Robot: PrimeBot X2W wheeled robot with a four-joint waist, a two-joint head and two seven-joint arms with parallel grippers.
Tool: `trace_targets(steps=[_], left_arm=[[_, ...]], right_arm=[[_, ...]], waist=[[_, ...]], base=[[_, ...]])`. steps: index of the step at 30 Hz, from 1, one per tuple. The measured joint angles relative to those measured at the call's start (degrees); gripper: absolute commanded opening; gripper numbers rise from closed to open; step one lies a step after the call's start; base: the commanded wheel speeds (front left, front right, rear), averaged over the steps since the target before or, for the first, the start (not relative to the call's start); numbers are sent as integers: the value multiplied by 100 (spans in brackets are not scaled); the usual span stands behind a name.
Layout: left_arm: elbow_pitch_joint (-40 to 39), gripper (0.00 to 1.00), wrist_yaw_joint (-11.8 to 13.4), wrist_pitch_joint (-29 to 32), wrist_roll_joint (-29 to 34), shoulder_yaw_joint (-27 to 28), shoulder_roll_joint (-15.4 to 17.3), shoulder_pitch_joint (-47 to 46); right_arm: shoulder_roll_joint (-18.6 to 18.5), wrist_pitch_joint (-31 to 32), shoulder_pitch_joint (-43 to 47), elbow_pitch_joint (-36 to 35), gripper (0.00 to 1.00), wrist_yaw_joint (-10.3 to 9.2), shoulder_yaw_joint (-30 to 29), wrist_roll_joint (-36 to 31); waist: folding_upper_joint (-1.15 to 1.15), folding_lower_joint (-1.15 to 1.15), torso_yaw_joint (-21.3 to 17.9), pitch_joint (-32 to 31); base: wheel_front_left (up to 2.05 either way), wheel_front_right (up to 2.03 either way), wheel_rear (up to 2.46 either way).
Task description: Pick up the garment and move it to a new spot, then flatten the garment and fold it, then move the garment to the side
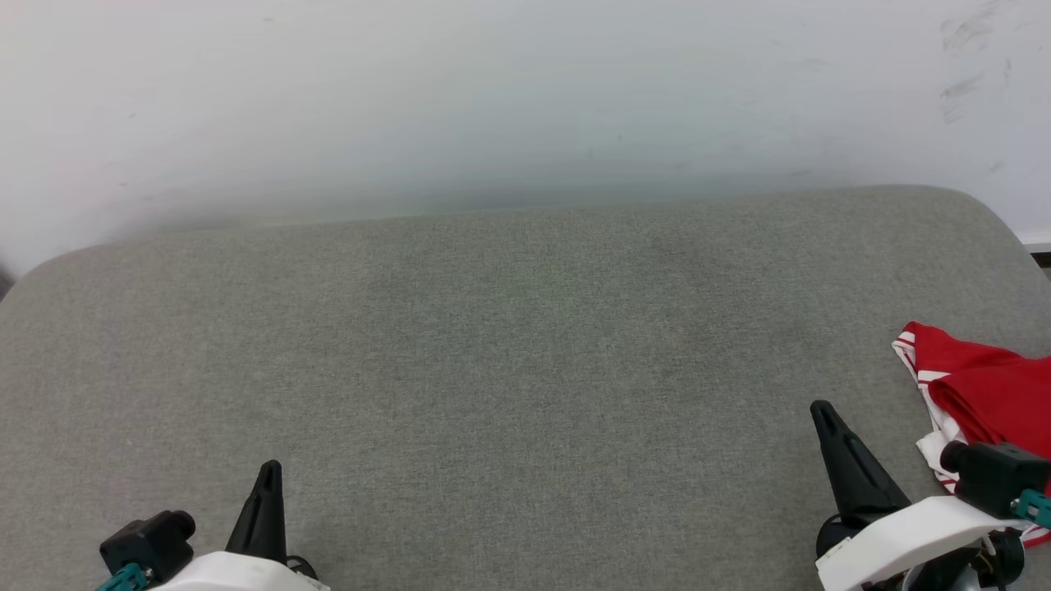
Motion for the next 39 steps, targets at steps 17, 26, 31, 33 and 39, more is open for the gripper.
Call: trace_targets(steps=[17,26,31,33,39], left_arm=[[255,0,-297,333,-1278,282,-208,-290],[357,0,-425,487,-1850,426,-322,-406],[412,0,-508,582,-2147,483,-376,-440],[427,0,-524,611,-2265,506,-394,-495],[510,0,-613,726,-2650,620,-464,-542]], right_arm=[[-56,-66,-222,375,0,0,-58,1607],[-77,-73,-330,547,0,-1,-104,2340],[-82,-74,-342,643,0,-1,-130,2719],[-83,-75,-354,672,0,-1,-143,2872],[-90,-77,-453,797,0,-1,-185,3343]], waist=[[0,0,26,7],[0,0,39,12],[0,0,46,14],[0,0,49,15],[0,0,59,18]], base=[[0,0,0],[0,0,0],[0,0,0],[0,0,0],[0,0,0]])
